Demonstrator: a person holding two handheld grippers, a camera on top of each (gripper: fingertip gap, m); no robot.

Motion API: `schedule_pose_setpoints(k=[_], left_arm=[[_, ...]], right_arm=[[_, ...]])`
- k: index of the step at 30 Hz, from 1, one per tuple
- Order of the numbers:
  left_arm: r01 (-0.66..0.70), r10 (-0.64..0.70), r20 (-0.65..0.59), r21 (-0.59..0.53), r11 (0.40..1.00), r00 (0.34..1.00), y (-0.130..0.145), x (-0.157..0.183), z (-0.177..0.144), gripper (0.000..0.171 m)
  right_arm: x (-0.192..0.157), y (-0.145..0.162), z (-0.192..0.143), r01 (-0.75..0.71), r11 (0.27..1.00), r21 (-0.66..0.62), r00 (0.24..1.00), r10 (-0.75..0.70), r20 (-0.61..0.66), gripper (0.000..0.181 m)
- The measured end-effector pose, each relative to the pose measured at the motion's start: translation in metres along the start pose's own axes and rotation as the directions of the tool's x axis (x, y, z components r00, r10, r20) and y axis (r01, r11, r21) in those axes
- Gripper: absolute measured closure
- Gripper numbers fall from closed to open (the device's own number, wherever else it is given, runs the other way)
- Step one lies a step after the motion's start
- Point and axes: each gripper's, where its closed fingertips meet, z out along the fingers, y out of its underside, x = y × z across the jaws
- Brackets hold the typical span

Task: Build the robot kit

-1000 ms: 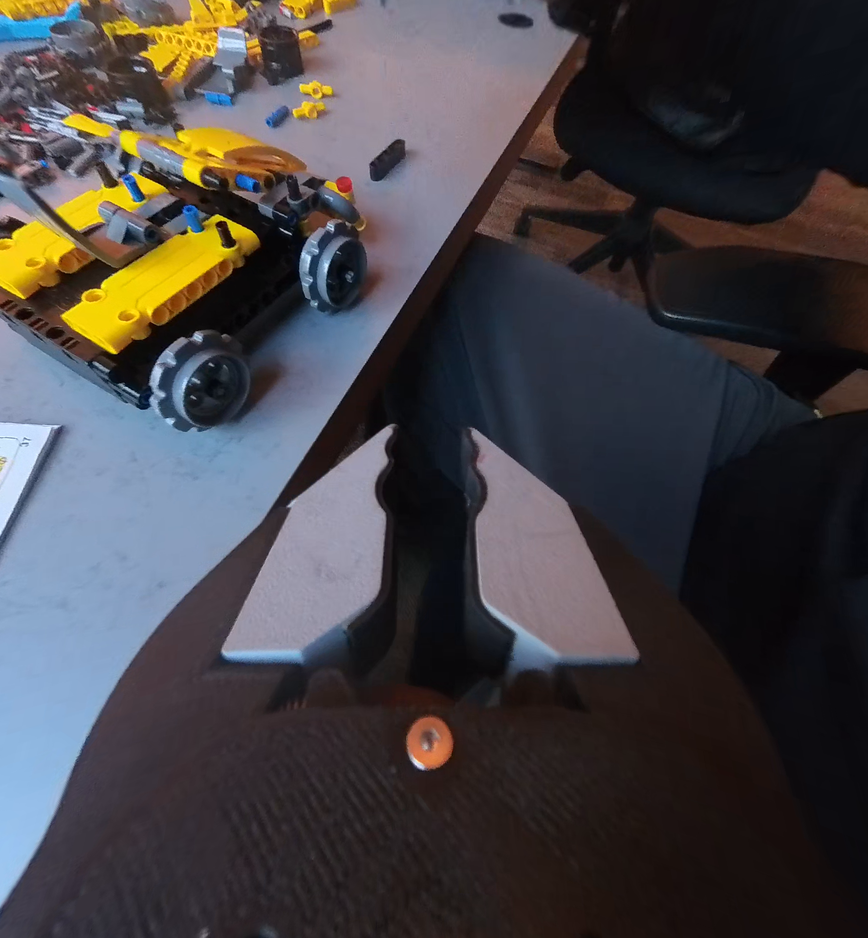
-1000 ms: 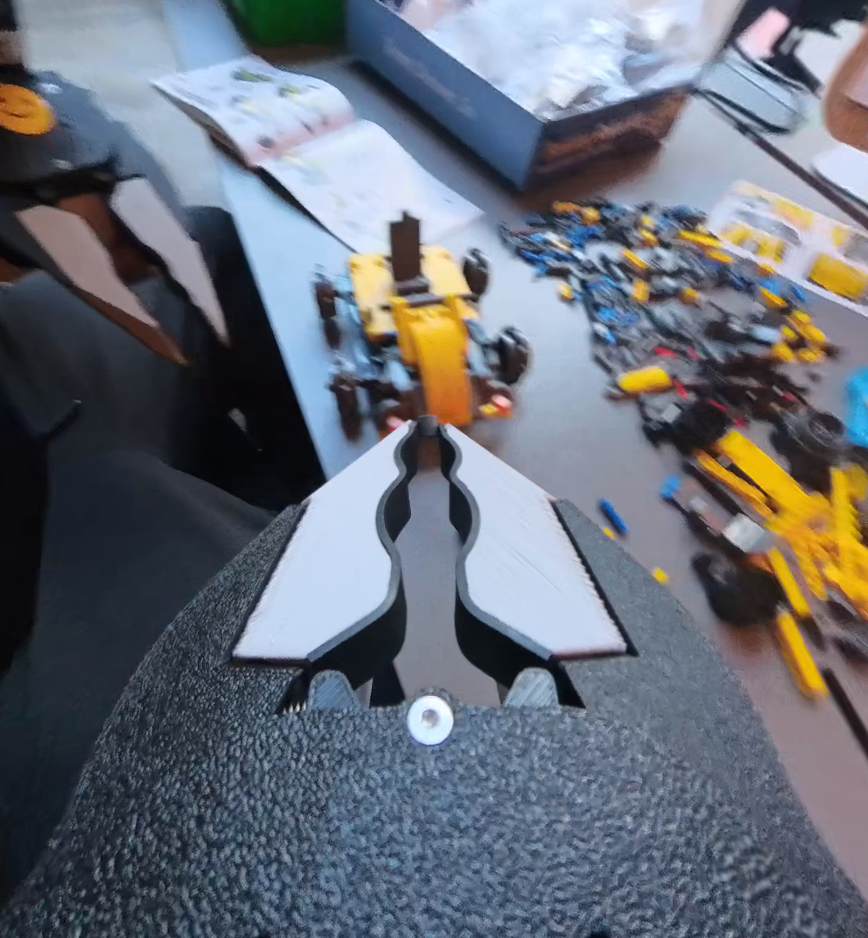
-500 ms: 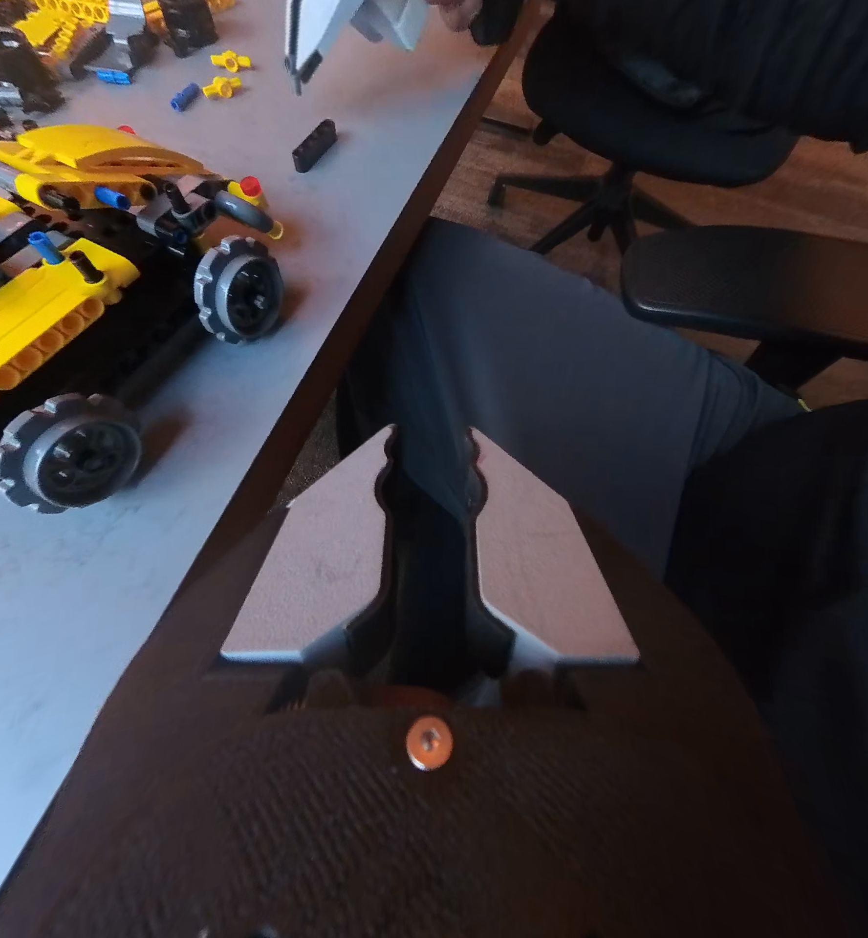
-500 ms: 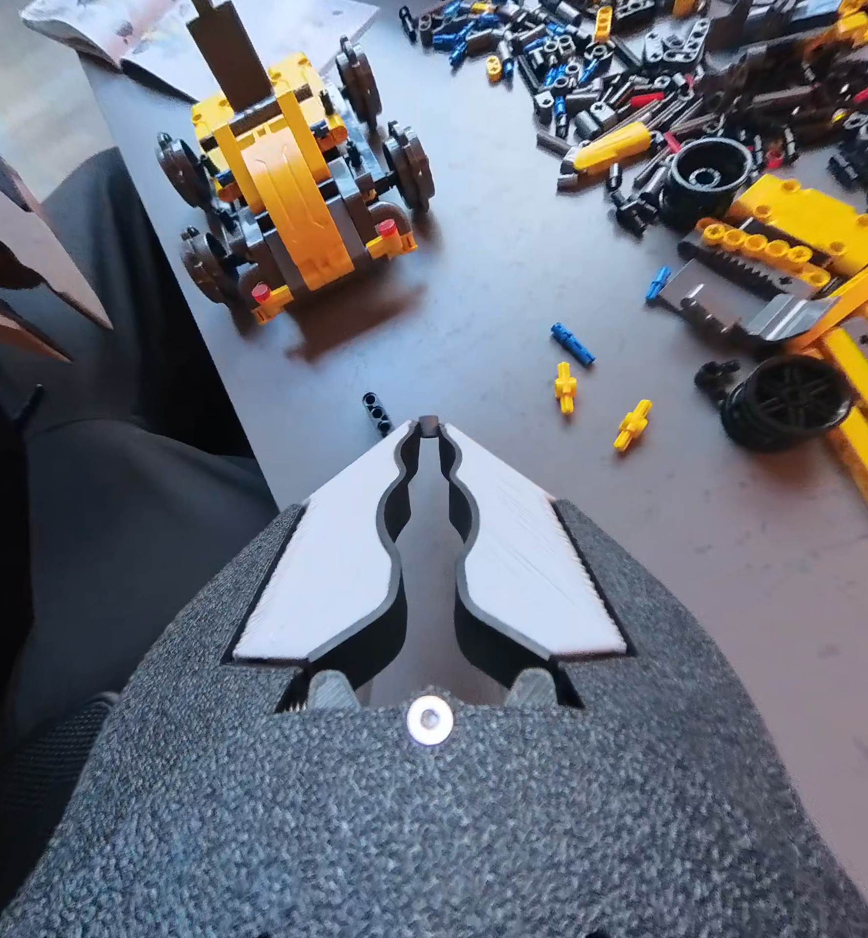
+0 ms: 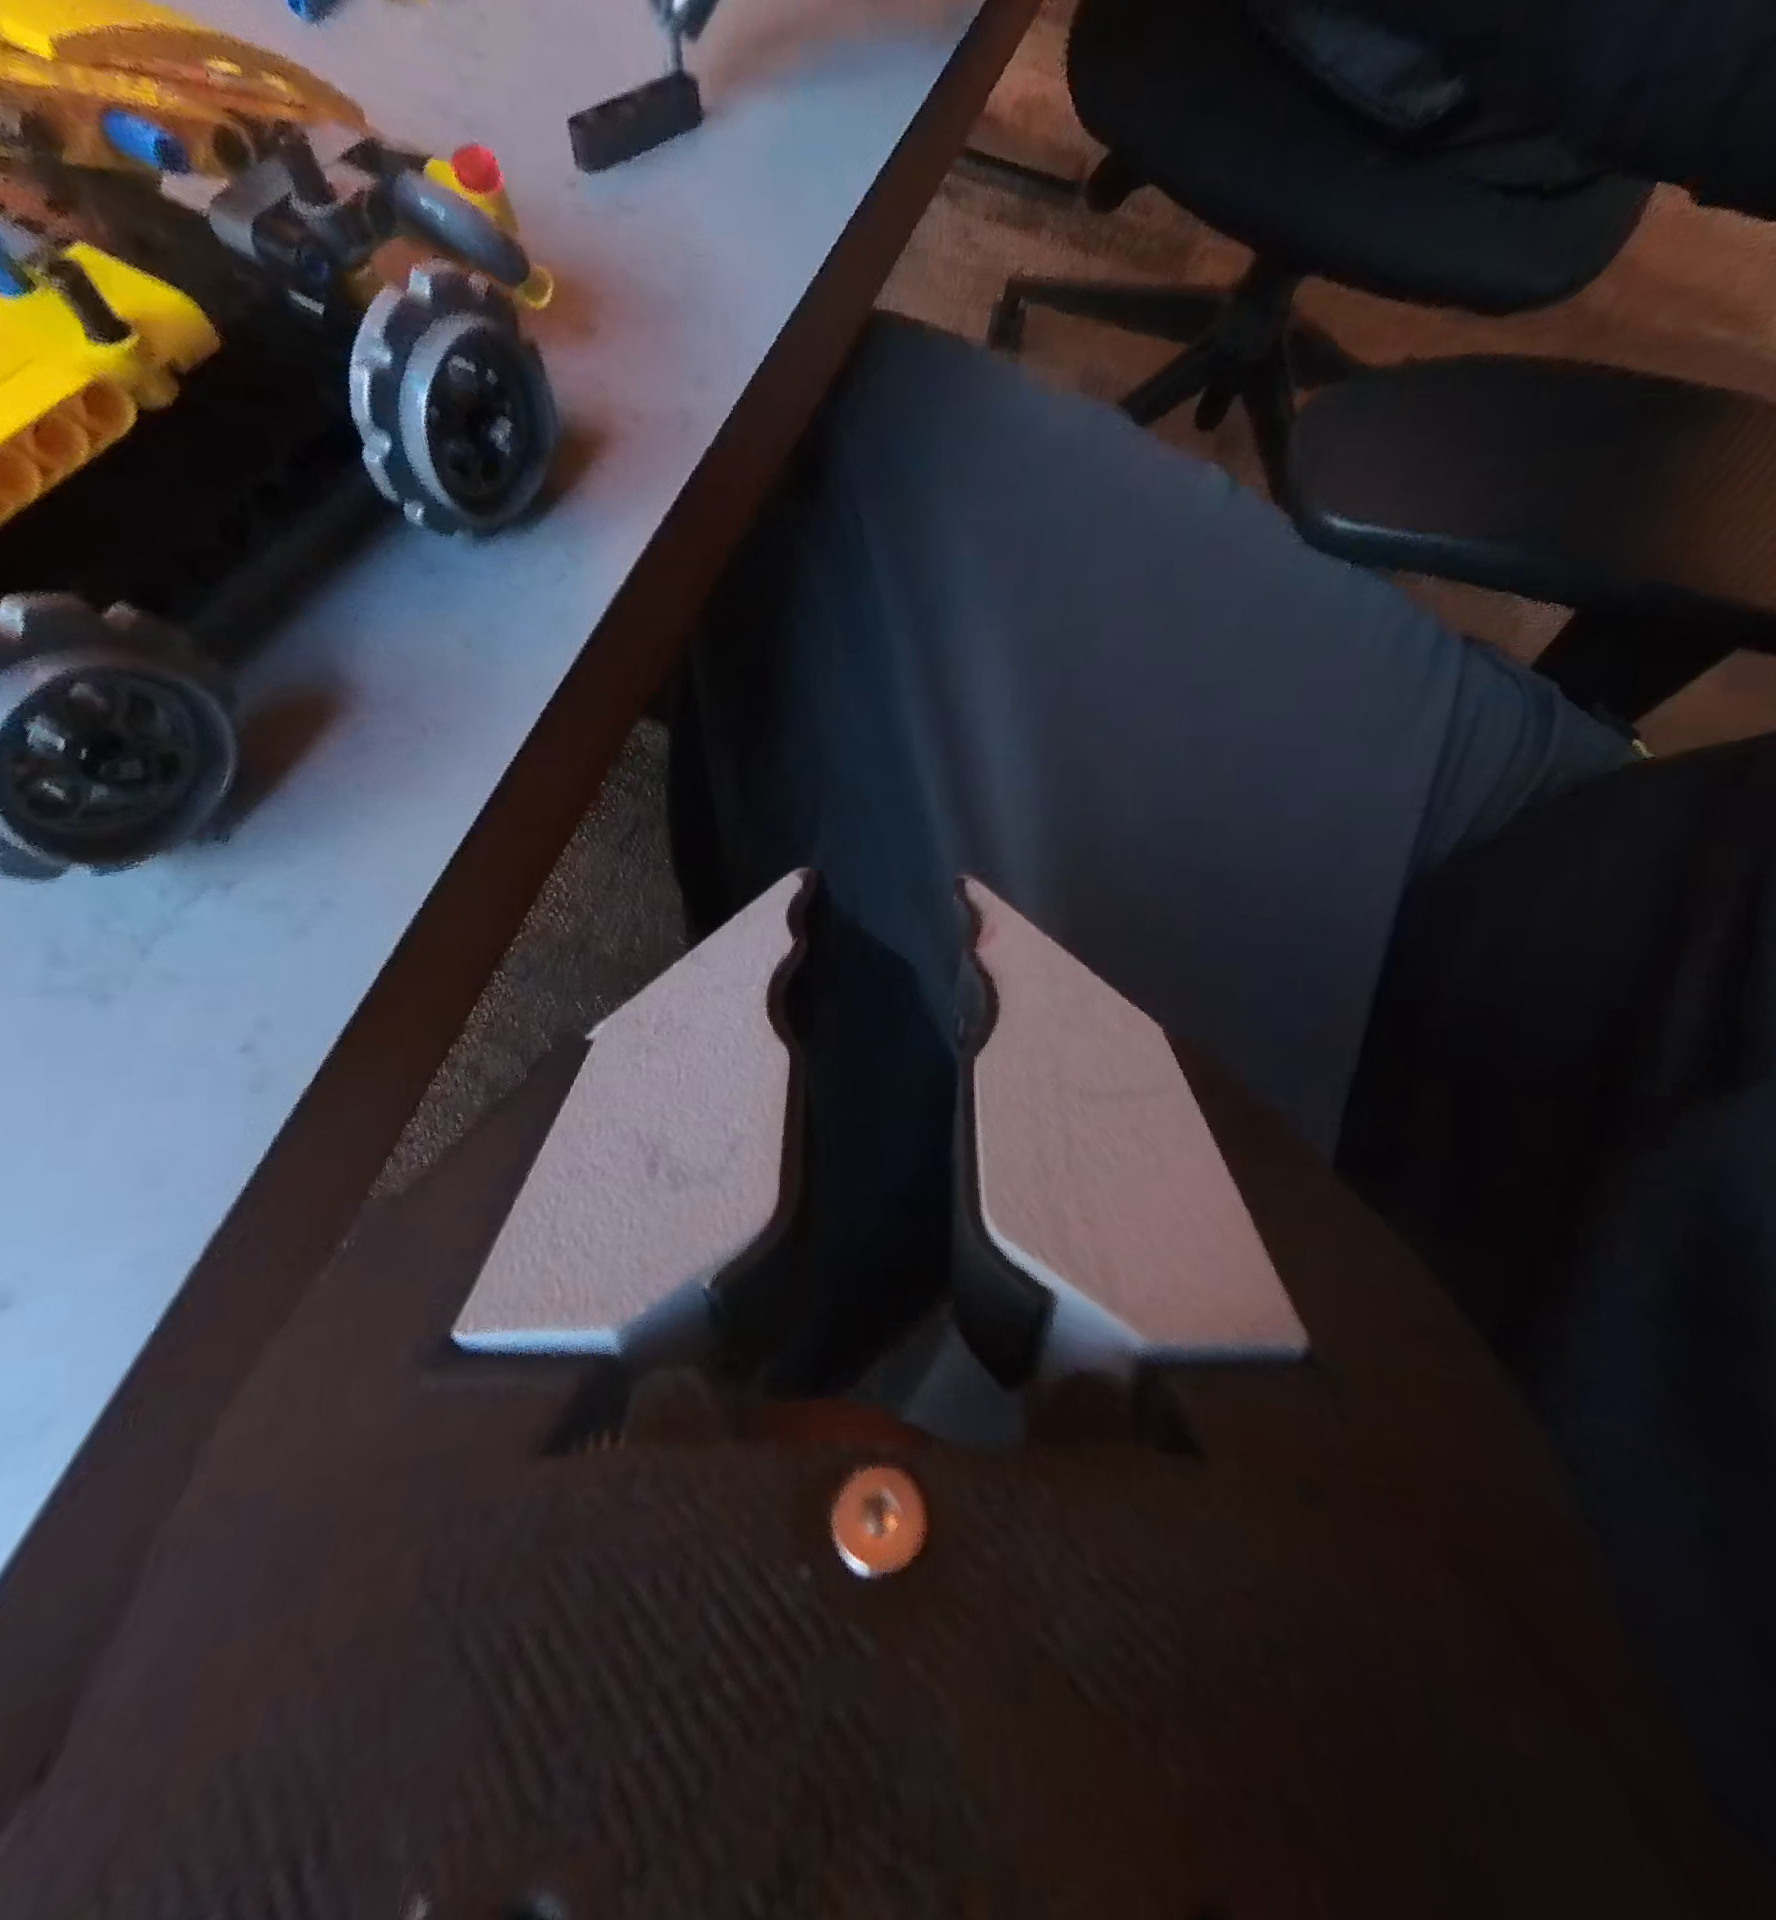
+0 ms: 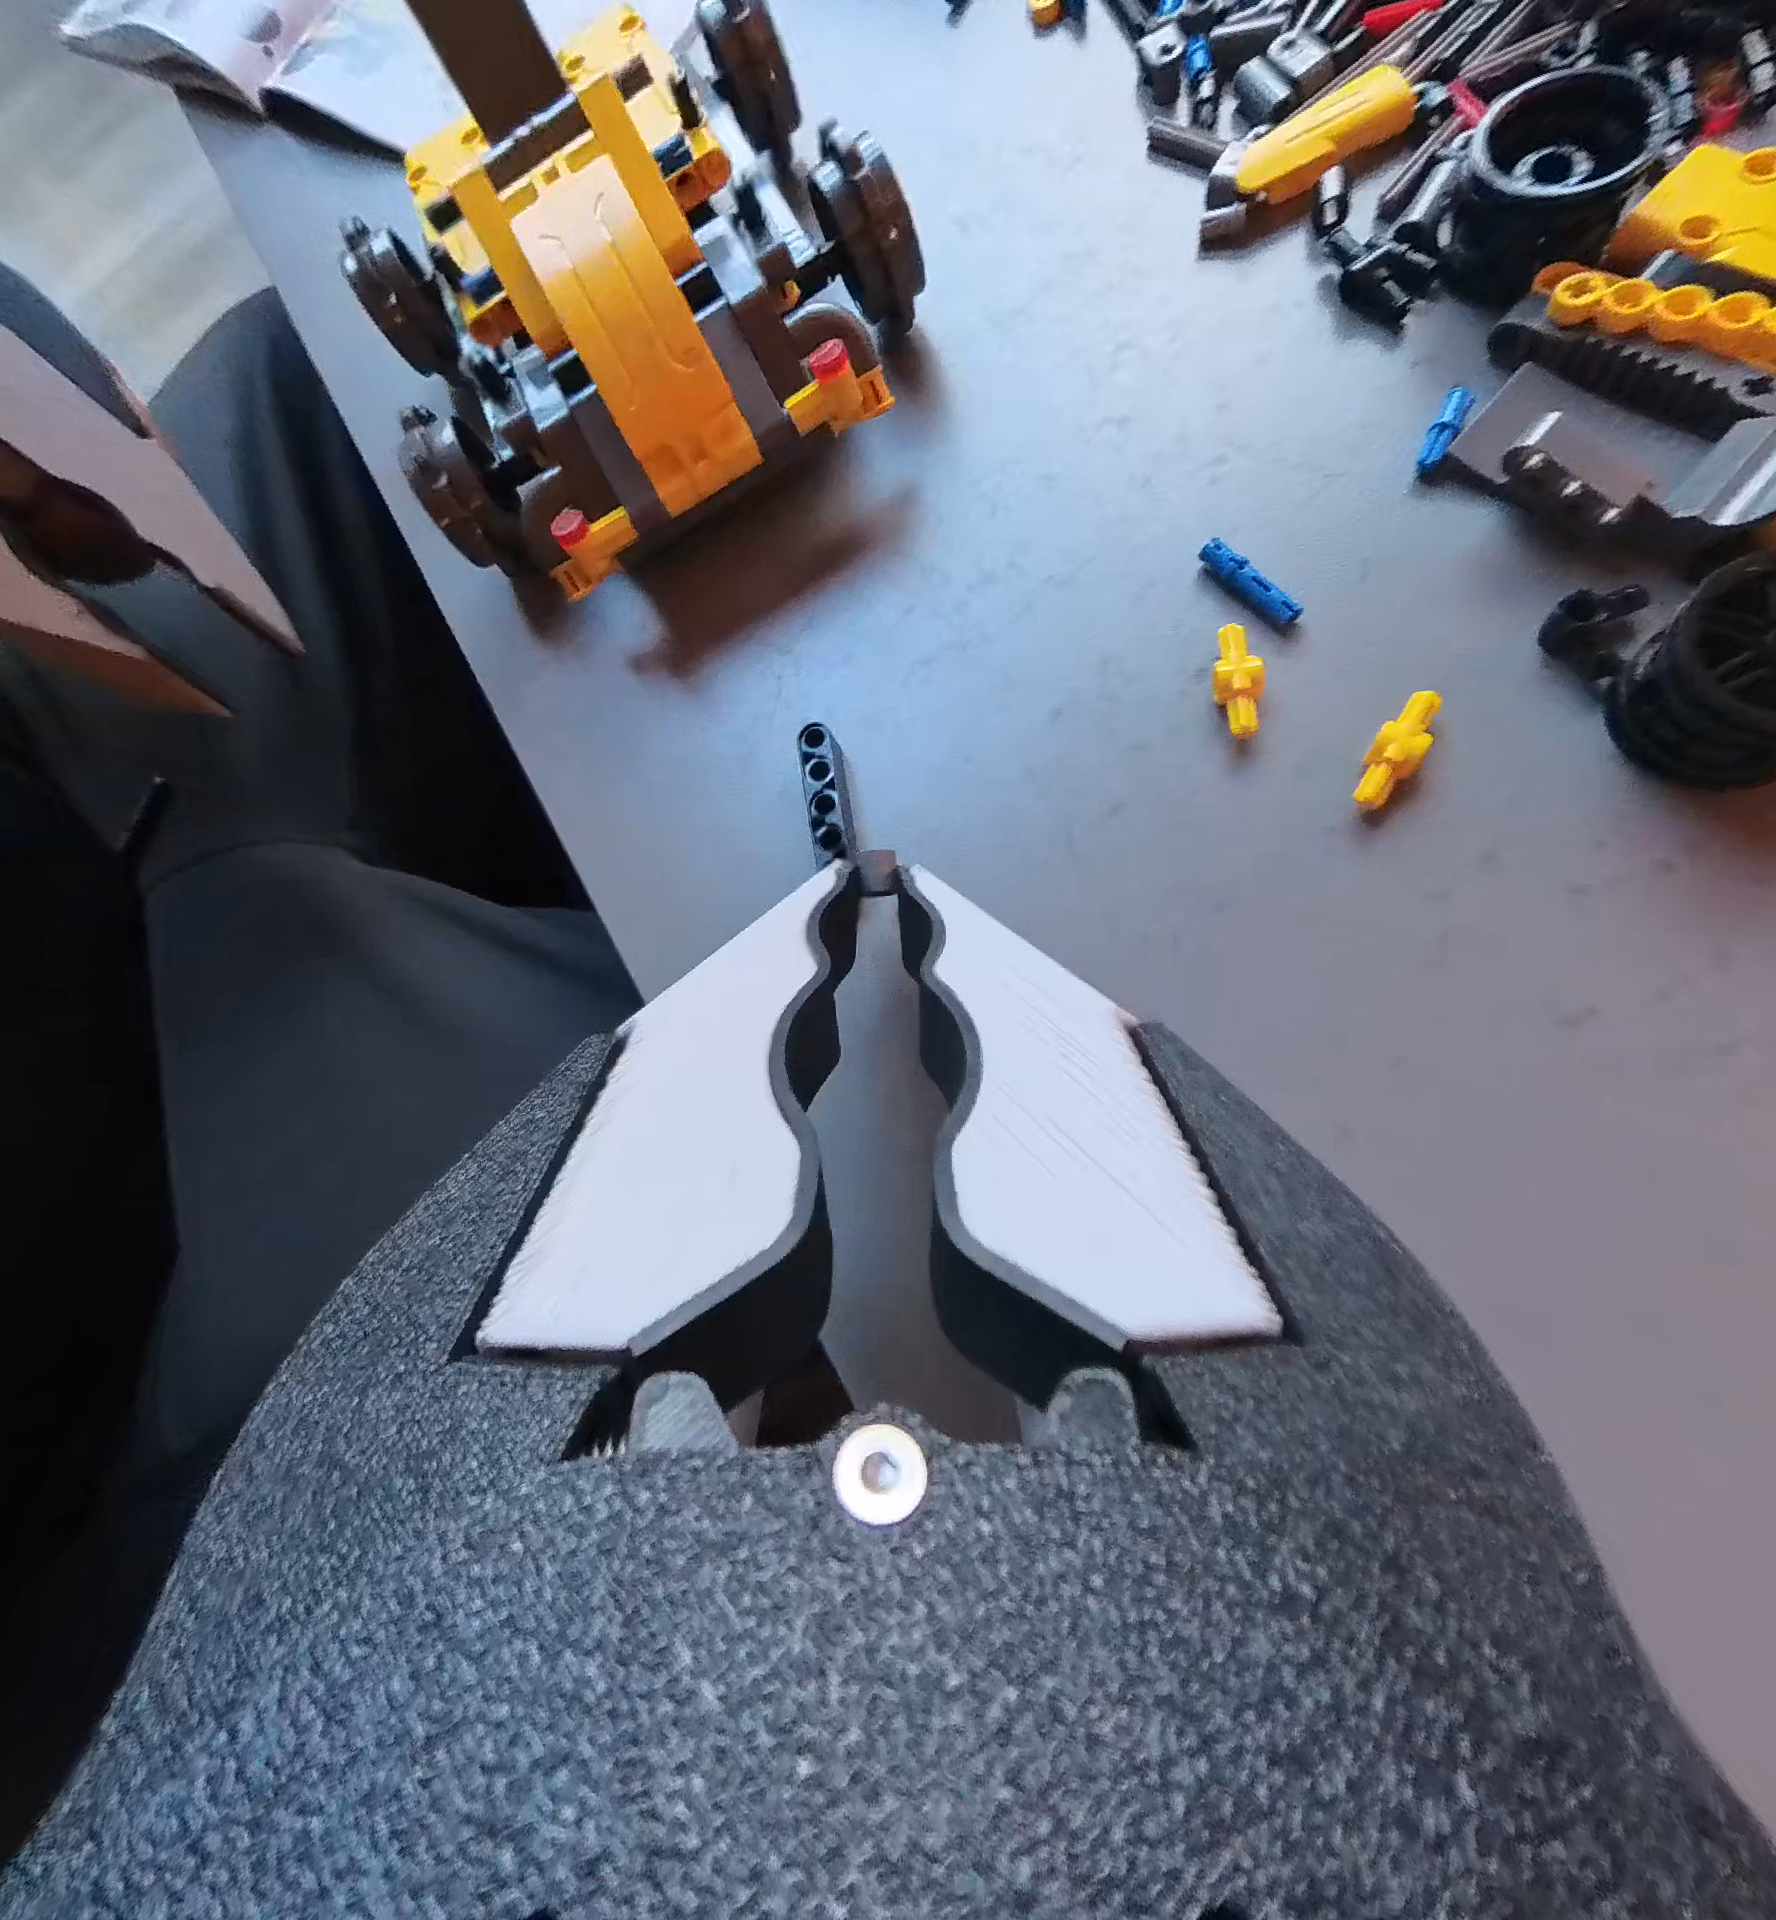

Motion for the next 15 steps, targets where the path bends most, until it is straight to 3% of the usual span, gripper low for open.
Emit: schedule_pose_setpoints(k=[5,15], left_arm=[[0.015,-0.015,0.003,-0.008,1.000,1.000,0.009,-0.004,-0.008,0.151],[0.006,-0.006,0.013,-0.005,1.000,1.000,0.012,-0.008,-0.014,0.151]], right_arm=[[-0.008,-0.017,-0.011,-0.023,0.998,0.063,1.000,0.023,-0.006,0.175],[-0.014,-0.023,0.009,0.057,0.998,-0.023,0.998,-0.058,-0.030,0.175]])
